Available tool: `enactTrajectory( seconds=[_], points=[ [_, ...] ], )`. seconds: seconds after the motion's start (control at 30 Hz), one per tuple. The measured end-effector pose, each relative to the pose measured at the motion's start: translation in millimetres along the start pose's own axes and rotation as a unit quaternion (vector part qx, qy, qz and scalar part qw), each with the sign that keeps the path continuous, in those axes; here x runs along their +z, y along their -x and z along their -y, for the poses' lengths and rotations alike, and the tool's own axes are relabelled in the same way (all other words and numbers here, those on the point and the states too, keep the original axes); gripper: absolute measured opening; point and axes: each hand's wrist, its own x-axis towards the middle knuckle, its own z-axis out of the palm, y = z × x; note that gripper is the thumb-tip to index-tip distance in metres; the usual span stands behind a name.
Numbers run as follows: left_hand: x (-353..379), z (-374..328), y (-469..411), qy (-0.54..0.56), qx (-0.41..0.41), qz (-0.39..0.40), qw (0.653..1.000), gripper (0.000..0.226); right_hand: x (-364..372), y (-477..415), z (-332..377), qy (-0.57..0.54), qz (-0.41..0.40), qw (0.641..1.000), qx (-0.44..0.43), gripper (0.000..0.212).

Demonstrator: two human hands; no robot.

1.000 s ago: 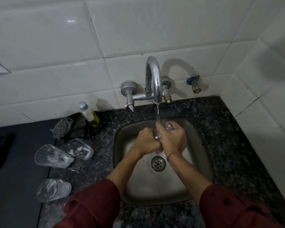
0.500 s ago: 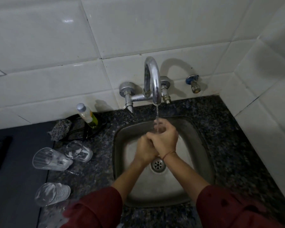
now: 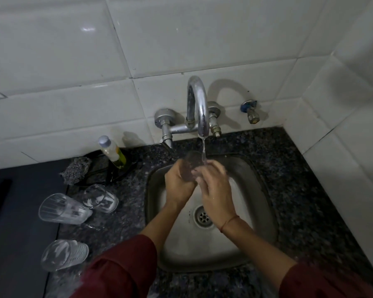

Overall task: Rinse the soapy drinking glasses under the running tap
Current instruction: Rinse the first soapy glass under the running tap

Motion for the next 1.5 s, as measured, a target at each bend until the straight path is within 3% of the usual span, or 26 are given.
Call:
enactTrajectory(
  seconds=[0.13, 0.3, 0.43, 0.53, 0.6, 0.63, 0.7, 0.73, 0.77, 0.8, 0.87, 0.93, 1.0, 1.07, 1.17, 1.23, 1.3, 1.37, 1.4, 1.47, 1.5],
  points=[
    [-1, 10, 4, -0.073, 0.045, 0.002, 0.996, 0.036, -10, -11, -5, -0.016, 0.117, 0.986, 0.119, 0.015],
    [7, 17, 6, -0.036, 0.052, 0.063, 0.996, 0.014, -9, -5, 5, 0.052, 0.132, 0.990, 0.021, 0.019],
    [6, 13, 7, -0.154, 0.142, 0.101, 0.972, 0.014, -14, -21, -7, -0.044, 0.291, 0.940, 0.170, 0.022],
    [11, 6, 11, -0.166, 0.166, 0.057, 0.971, 0.012, -14, -34, -3, -0.155, 0.311, 0.902, 0.254, 0.029],
    [6, 10, 2, -0.169, 0.144, 0.080, 0.972, 0.013, -19, -38, -6, -0.092, 0.355, 0.919, 0.142, 0.022],
    [-1, 12, -5, -0.126, 0.106, 0.148, 0.975, 0.015, -25, -38, -9, 0.012, 0.385, 0.922, 0.039, 0.022],
    [-12, 11, -14, -0.001, 0.019, 0.321, 0.947, 0.021, -36, -40, -13, 0.211, 0.424, 0.871, -0.131, 0.018],
    [-14, 9, -14, 0.043, 0.004, 0.359, 0.932, 0.022, -41, -41, -12, 0.248, 0.438, 0.847, -0.170, 0.020],
    [-12, 7, -10, 0.058, 0.010, 0.350, 0.935, 0.021, -42, -41, -13, 0.258, 0.449, 0.837, -0.178, 0.025],
    [-7, 8, -5, 0.055, 0.025, 0.302, 0.952, 0.020, -44, -42, -9, 0.239, 0.445, 0.849, -0.157, 0.032],
    [7, 9, 8, -0.010, 0.069, 0.153, 0.986, 0.021, -39, -44, 2, 0.094, 0.395, 0.914, -0.003, 0.042],
    [20, 12, 21, -0.103, 0.116, 0.023, 0.988, 0.022, -31, -46, 11, -0.041, 0.307, 0.945, 0.108, 0.042],
    [22, 17, 24, -0.148, 0.146, -0.027, 0.978, 0.024, -25, -39, 13, -0.008, 0.298, 0.951, 0.075, 0.040],
    [9, 15, 14, -0.110, 0.123, 0.044, 0.985, 0.026, -25, -35, 6, 0.083, 0.373, 0.924, 0.004, 0.038],
    [-6, 7, 6, 0.017, 0.020, 0.276, 0.961, 0.037, -39, -41, -4, 0.188, 0.424, 0.884, -0.052, 0.042],
    [2, 0, 12, -0.002, -0.008, 0.259, 0.966, 0.037, -41, -41, -7, 0.088, 0.381, 0.920, 0.038, 0.042],
    [13, 5, 20, -0.040, 0.004, 0.156, 0.987, 0.030, -33, -32, 2, -0.001, 0.317, 0.941, 0.116, 0.032],
    [16, 16, 24, -0.031, 0.041, 0.104, 0.993, 0.020, -26, -24, 1, 0.128, 0.311, 0.940, 0.055, 0.020],
    [14, 18, 24, -0.023, 0.048, 0.125, 0.991, 0.022, -26, -21, 1, 0.190, 0.335, 0.923, 0.021, 0.018],
    [12, 19, 26, -0.030, 0.045, 0.199, 0.979, 0.043, -30, -26, -2, 0.231, 0.397, 0.887, 0.055, 0.024],
    [13, 20, 30, -0.025, 0.042, 0.200, 0.979, 0.050, -26, -28, -6, 0.227, 0.392, 0.888, 0.086, 0.027]
  ],
)
